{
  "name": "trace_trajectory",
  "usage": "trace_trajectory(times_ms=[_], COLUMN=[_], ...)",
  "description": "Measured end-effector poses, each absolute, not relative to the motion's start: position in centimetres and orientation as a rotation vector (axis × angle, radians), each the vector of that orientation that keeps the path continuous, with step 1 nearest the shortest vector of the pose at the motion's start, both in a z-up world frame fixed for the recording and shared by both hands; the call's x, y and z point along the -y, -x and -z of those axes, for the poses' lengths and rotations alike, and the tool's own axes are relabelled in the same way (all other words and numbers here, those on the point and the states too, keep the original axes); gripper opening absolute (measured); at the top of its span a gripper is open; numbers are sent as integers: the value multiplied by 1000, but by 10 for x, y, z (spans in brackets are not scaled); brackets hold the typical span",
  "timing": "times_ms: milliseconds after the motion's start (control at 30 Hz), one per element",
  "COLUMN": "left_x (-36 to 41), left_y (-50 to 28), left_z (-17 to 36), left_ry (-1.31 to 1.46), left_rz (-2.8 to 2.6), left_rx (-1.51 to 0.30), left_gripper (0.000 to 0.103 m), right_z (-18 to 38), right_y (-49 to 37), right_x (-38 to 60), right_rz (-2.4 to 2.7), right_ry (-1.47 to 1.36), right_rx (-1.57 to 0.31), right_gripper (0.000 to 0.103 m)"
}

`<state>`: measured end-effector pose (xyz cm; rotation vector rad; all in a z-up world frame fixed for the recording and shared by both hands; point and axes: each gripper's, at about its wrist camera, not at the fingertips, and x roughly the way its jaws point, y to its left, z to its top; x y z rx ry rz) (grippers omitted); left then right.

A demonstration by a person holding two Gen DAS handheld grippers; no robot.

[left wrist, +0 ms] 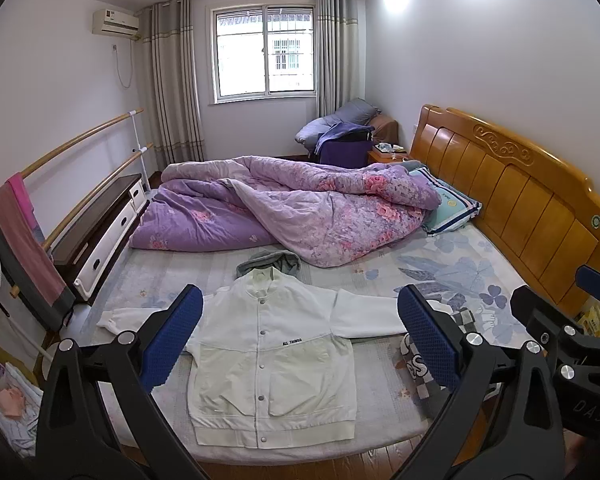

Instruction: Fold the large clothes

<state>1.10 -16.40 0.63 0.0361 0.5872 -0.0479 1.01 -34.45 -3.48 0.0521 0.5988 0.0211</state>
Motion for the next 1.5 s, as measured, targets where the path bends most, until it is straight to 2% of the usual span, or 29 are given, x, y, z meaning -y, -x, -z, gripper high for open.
trace_trajectory(times_ms=[1500], left_x=[145], left_y=[-11], left_z=[4], left_ry=[-37], left_rz=[46], left_rx=[-607], left_gripper=[98], right_z=[45], right_y=[-13], right_x=[336], right_rz=[-29], right_ry=[-71], right_rx=[-630], right_gripper=[95])
